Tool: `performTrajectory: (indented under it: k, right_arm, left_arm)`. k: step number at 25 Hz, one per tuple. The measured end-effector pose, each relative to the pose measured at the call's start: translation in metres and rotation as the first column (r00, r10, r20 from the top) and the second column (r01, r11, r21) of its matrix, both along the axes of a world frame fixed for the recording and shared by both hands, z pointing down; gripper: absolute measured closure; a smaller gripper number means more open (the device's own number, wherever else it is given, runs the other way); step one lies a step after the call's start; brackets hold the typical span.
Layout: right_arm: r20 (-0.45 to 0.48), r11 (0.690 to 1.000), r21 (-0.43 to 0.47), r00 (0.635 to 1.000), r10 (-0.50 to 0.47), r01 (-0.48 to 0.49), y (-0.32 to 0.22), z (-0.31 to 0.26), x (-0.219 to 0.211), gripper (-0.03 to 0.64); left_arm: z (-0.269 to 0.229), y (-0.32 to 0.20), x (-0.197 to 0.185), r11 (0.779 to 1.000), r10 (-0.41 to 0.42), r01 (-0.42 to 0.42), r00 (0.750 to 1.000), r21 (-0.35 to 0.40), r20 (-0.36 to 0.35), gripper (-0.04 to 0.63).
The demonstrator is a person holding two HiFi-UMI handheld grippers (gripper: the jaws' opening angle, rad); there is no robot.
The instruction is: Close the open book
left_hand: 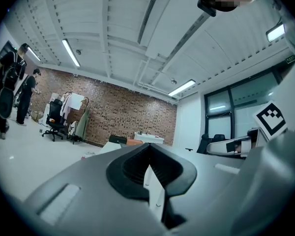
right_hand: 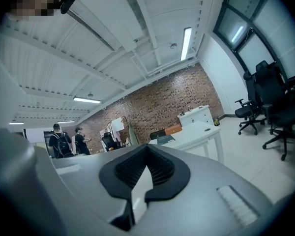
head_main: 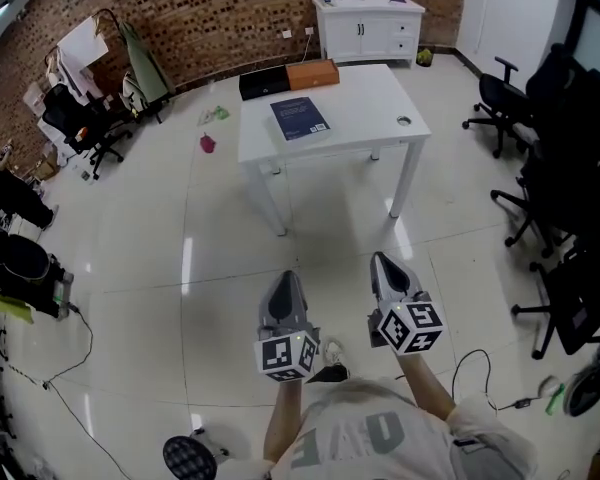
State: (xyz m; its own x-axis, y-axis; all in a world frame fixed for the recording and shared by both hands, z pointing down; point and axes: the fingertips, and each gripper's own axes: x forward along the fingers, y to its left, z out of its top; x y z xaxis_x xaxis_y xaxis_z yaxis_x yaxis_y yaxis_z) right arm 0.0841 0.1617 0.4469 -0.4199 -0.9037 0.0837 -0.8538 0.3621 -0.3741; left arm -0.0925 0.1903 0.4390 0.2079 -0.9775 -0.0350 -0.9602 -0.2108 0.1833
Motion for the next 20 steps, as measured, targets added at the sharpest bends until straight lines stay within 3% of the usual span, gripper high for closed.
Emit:
performTrajectory:
  k: [8,15,20]
  right_arm:
    - [0.003,0.999,0.031,1.000,0.016,-0.016,0.091,-0.013,0.035,0.614]
    - [0.017,0.996,0.090,1.000,0.019,-0.020,0.112,-0.022,0.040,0.614]
    - [0.009,0.994,0.109,1.000,0.008,-0.009,0.114,-0.030,0.034,0.614]
  left_arm:
    - [0.000,0.085,0.041,0.998,0.063,-0.063,0.998,-0.006,0.031,0.583]
    - [-0.016,0.101,0.050,0.996,0.058,-0.061,0.997,0.059,0.056,0.583]
    - [-0.016,0.101,0.046,0.998,0.041,-0.043,0.998,0.037,0.045,0.583]
